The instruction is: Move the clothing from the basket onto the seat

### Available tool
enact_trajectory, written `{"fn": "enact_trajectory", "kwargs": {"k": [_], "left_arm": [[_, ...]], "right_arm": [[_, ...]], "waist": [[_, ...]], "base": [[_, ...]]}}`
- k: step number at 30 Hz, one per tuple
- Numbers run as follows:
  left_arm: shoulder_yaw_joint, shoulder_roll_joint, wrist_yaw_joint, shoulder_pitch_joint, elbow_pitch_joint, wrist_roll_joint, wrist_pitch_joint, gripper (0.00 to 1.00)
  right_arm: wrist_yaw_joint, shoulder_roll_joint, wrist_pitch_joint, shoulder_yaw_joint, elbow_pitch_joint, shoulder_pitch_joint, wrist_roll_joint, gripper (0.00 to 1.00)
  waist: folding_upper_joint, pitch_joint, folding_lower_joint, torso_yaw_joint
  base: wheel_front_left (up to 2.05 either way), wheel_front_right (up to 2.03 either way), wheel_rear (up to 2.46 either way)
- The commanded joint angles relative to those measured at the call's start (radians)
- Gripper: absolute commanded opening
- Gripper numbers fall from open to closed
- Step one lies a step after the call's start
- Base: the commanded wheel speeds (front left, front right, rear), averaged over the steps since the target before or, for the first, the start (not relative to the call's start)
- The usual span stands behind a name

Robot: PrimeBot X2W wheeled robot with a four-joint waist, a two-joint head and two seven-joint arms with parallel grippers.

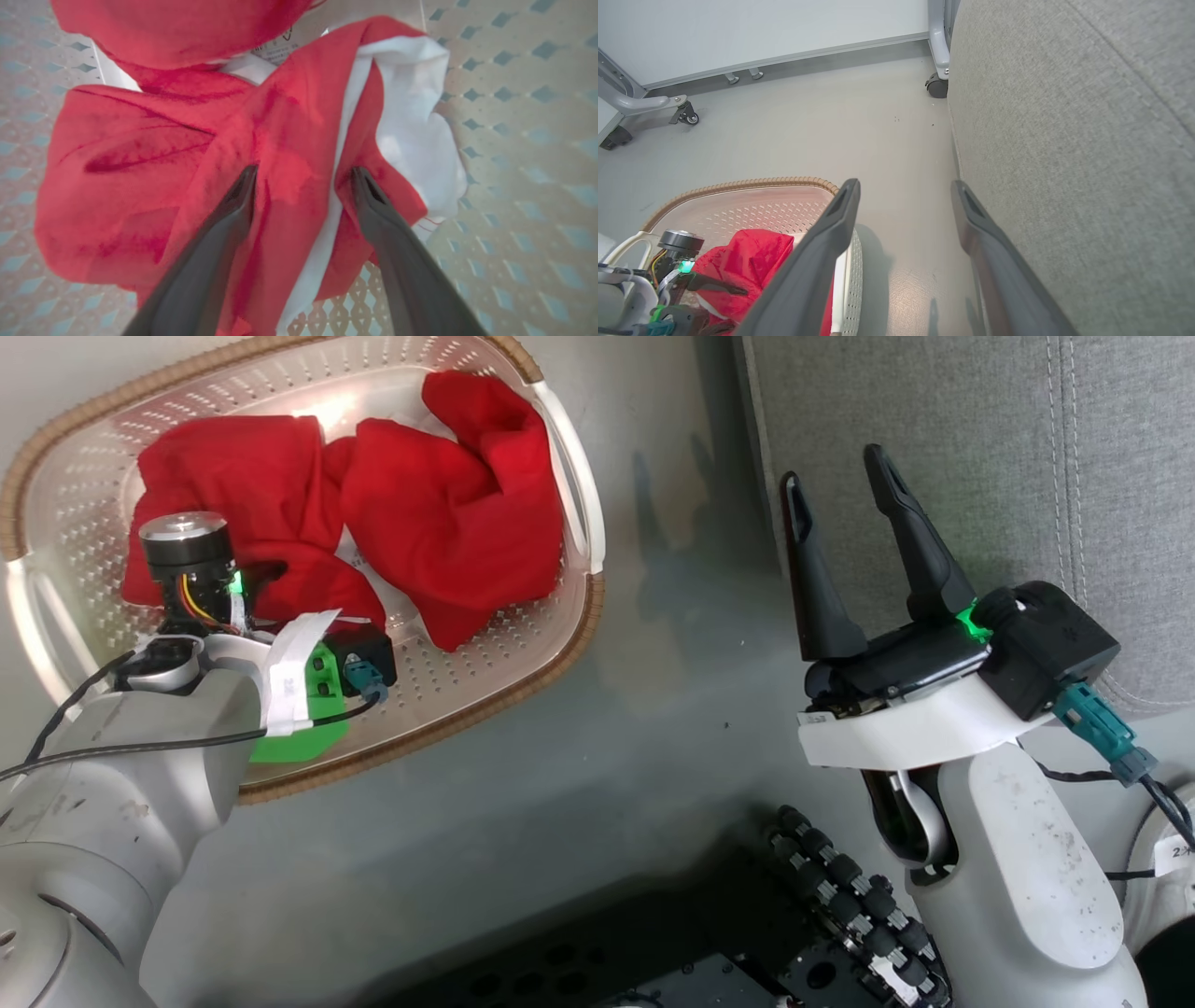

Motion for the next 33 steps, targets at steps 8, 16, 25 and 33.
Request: {"fn": "enact_trajectory", "kwargs": {"k": [8, 16, 25, 33], "left_arm": [[0.000, 0.025, 0.002, -0.004, 0.001, 0.013, 0.121, 1.00], [0.000, 0.021, 0.002, 0.031, 0.003, -0.064, 0.286, 1.00], [0.001, 0.009, 0.002, 0.041, 0.002, -0.151, 0.396, 0.00], [0.001, -0.005, 0.002, 0.017, 0.001, -0.184, 0.377, 0.00]], "right_arm": [[0.000, 0.001, -0.003, 0.039, 0.000, -0.019, 0.015, 1.00], [0.000, 0.001, -0.003, 0.054, -0.006, 0.014, 0.023, 1.00], [0.000, 0.001, -0.003, 0.057, -0.012, 0.041, 0.028, 1.00], [0.000, 0.001, -0.003, 0.061, 0.000, 0.007, 0.019, 1.00]], "waist": [[0.0000, 0.046, -0.0001, -0.045], [0.0000, 0.047, -0.0001, -0.061], [0.0000, 0.047, -0.0001, -0.071], [0.0000, 0.030, -0.0001, -0.073]], "base": [[0.00, 0.00, 0.00], [0.00, 0.00, 0.00], [0.00, 0.00, 0.00], [0.00, 0.00, 0.00]]}}
